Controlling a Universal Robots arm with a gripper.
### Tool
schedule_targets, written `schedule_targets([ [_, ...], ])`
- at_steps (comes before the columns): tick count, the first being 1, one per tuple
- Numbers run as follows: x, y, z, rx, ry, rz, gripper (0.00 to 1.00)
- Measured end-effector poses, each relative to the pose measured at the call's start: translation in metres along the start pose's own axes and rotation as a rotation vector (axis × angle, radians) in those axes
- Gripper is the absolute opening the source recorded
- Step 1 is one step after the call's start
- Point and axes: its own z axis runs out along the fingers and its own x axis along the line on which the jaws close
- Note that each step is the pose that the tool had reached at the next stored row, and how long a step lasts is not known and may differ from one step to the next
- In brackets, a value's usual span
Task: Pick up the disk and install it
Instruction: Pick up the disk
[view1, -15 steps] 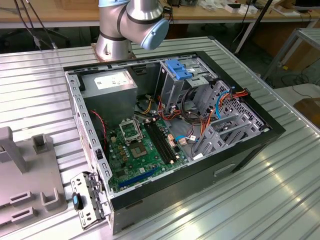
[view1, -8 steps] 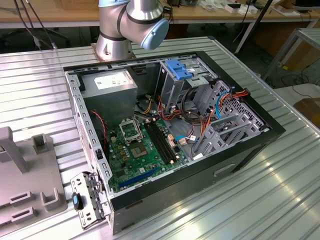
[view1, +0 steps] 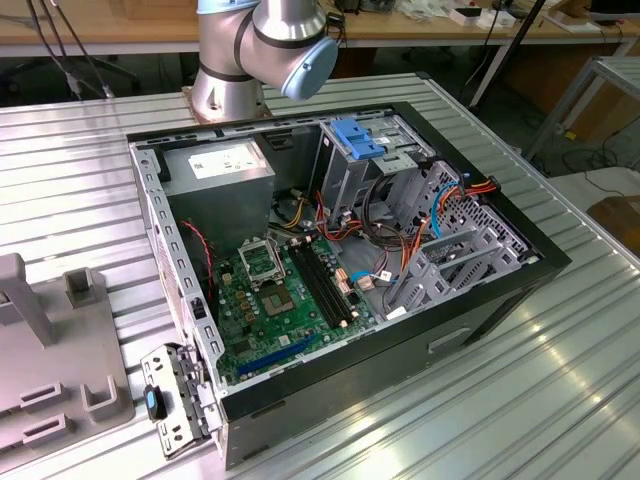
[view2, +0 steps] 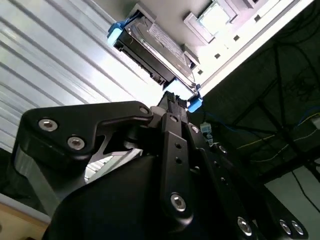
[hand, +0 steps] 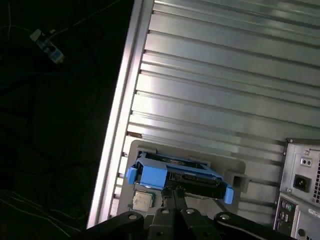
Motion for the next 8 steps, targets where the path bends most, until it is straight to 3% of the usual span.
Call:
schedule_targets([
  [3,0.0000,0.0000,0.0000,-0.0024,0.0034,-0.106,0.11],
  [8,0.0000,0.0000,0.0000,-0.0050,0.0067,-0.215,0.11],
])
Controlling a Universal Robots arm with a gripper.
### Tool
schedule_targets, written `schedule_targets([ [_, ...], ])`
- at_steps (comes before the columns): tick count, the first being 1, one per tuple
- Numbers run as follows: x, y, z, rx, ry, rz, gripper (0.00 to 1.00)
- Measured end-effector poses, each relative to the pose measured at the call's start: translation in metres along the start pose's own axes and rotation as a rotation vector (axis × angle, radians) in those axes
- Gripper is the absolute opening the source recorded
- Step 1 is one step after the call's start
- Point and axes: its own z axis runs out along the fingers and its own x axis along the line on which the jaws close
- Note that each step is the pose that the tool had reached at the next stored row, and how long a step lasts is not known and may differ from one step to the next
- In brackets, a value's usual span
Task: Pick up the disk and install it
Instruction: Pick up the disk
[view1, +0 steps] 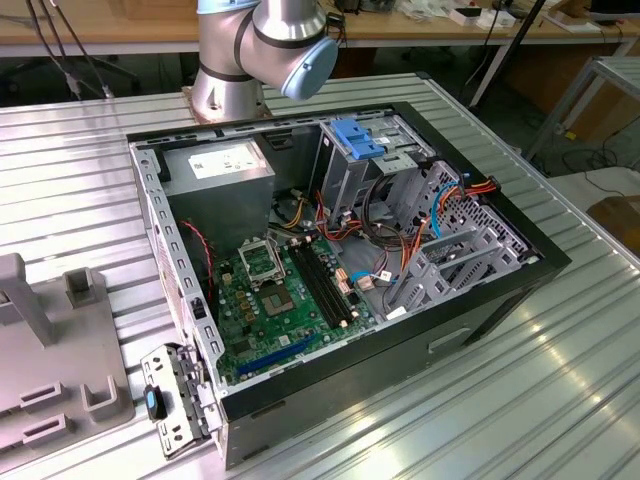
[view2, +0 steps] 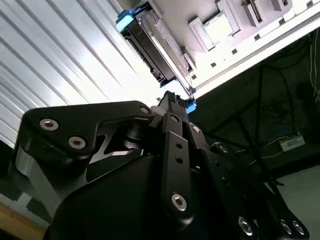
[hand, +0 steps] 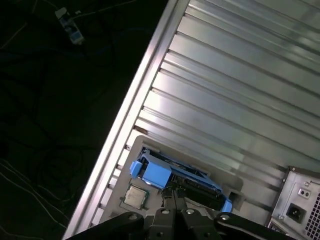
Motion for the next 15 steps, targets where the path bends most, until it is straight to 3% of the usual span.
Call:
schedule_targets([
  [3,0.0000,0.0000,0.0000,-0.0020,0.0027,-0.087,0.11],
  [10,0.0000,0.0000,0.0000,-0.0053,0.0072,-0.231,0.11],
  [15,0.0000,0.0000,0.0000,-0.0083,0.0112,-0.358,0.11],
])
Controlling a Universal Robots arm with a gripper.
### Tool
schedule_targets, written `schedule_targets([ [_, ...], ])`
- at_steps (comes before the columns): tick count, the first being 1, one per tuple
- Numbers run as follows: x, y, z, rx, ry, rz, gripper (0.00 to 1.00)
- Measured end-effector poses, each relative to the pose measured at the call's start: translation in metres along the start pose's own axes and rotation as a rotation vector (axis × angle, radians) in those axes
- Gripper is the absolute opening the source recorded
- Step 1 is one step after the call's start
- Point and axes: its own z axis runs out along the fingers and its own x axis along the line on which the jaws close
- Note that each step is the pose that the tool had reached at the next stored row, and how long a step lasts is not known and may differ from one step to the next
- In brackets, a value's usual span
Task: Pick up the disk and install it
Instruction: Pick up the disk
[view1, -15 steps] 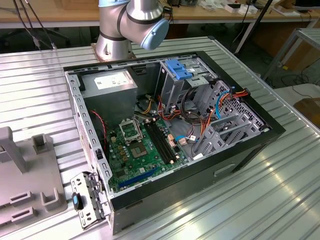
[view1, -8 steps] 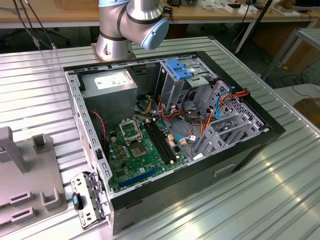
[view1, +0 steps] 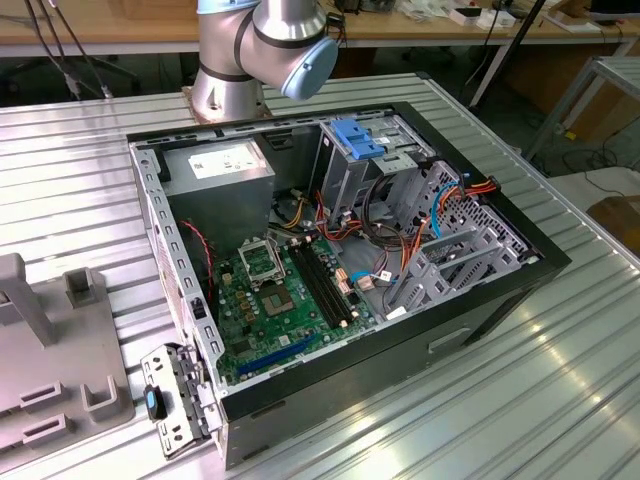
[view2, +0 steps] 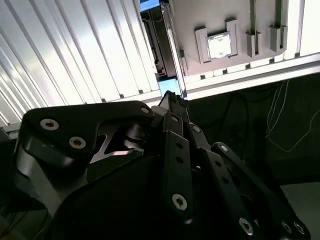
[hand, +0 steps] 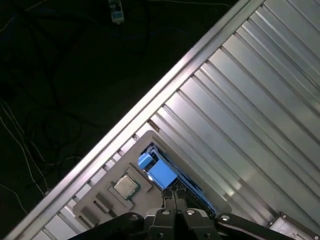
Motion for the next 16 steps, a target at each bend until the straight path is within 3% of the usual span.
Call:
schedule_targets([
  [4,0.0000,0.0000,0.0000,-0.0026,0.0035,-0.110,0.11],
  [12,0.0000,0.0000,0.0000,-0.0060,0.0082,-0.261,0.11],
  [14,0.0000,0.0000,0.0000,-0.0076,0.0103,-0.329,0.11],
  [16,0.0000,0.0000,0.0000,-0.0084,0.0113,-0.362,0.11],
])
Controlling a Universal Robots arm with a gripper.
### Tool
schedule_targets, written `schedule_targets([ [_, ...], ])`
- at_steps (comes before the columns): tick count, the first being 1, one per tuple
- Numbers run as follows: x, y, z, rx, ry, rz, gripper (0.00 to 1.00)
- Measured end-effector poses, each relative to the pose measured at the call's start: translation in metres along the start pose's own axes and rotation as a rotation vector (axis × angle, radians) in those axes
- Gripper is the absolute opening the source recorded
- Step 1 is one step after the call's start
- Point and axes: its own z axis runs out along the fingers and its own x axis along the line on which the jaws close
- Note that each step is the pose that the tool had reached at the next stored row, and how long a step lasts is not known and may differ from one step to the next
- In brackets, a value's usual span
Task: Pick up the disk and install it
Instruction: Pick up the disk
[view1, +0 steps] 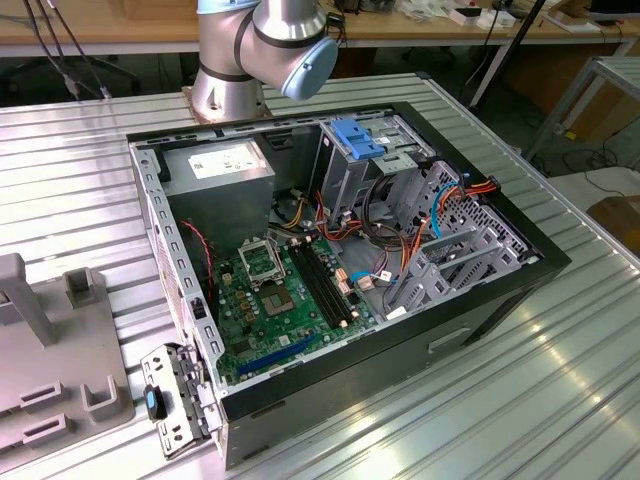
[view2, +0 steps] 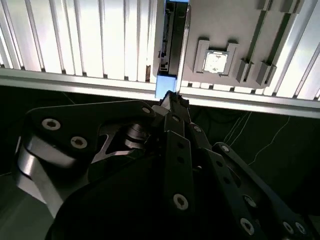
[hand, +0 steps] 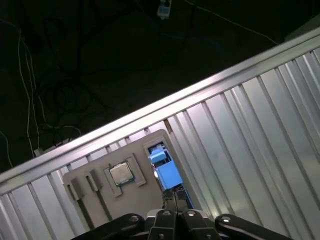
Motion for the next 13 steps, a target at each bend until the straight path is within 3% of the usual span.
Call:
schedule_targets([
  [7,0.0000,0.0000,0.0000,-0.0019,0.0026,-0.085,0.11],
  [10,0.0000,0.0000,0.0000,-0.0038,0.0052,-0.166,0.11],
  [13,0.0000,0.0000,0.0000,-0.0050,0.0069,-0.220,0.11],
])
